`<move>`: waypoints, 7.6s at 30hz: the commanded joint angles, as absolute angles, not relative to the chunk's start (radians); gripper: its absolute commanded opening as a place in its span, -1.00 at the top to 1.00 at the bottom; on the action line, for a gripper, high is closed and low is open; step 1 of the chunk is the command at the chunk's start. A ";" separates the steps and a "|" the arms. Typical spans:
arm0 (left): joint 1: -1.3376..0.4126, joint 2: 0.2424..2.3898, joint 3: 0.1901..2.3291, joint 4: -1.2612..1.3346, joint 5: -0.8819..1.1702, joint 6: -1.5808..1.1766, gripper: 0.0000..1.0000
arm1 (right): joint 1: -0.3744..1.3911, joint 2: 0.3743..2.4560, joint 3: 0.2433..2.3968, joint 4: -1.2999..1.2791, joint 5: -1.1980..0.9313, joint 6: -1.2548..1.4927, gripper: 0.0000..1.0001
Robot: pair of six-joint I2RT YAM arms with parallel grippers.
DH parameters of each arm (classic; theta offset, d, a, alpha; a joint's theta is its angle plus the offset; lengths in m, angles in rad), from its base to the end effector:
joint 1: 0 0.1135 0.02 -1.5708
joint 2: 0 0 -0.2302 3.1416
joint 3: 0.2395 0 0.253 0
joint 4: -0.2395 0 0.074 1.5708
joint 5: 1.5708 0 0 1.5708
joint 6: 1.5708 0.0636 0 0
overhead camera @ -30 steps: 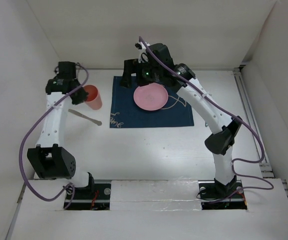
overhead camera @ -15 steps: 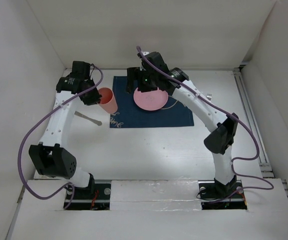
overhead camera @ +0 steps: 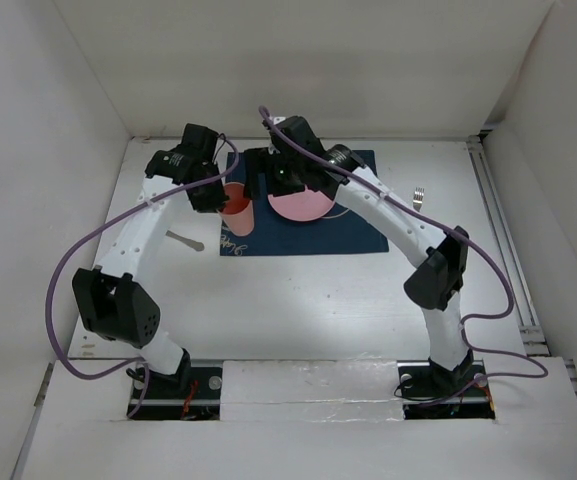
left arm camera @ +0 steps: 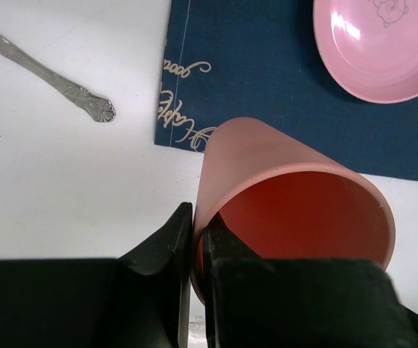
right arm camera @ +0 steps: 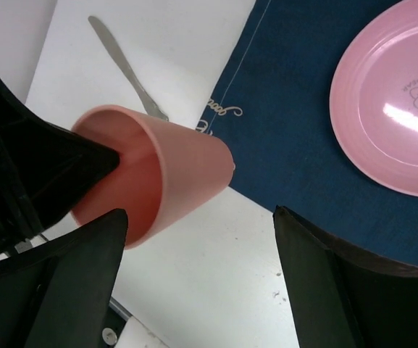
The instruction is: Set the dinner table for one person
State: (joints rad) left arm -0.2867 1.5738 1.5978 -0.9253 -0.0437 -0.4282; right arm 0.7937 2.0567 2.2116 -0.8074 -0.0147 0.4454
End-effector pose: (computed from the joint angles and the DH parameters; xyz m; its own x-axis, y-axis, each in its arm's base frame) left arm 0.3368 -0.0964 0.3017 -0.7907 -0.1994 -0.5788 -0.0789 0.9708 -0.2265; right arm 0.3292 0.3360 0.3307 -0.6949 -0.0922 -0.7132 -0.4673 0.8117 0.3504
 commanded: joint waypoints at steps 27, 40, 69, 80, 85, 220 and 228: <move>-0.282 1.529 1.681 -0.822 0.144 -0.419 0.42 | 0.864 2.109 2.184 -0.750 0.071 0.454 1.00; -0.282 1.551 1.825 -0.951 0.111 -0.469 -0.06 | 0.828 2.158 2.209 -0.805 0.130 0.466 1.00; -0.201 1.502 1.631 -0.893 -0.035 -0.548 -1.00 | 0.184 2.437 2.632 -0.764 0.133 0.351 1.00; -0.201 1.520 1.603 -0.893 -0.026 -0.529 -1.00 | 0.193 2.491 2.619 -0.703 0.147 0.351 1.00; -0.201 1.520 1.582 -0.882 -0.035 -0.520 -1.00 | 0.202 2.525 2.619 -0.703 0.169 0.351 1.00; 0.111 2.065 1.269 -0.758 -0.221 -0.993 1.00 | 0.770 1.420 1.496 -0.801 0.147 0.322 -0.96; 0.092 1.890 1.292 -0.721 -0.273 -0.868 1.00 | 0.770 1.420 1.496 -0.792 0.147 0.331 -0.96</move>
State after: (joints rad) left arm 0.0906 1.9244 1.3304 -0.6754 -0.2314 -0.9455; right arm 0.7609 1.4288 1.4544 -0.8043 0.1329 0.3176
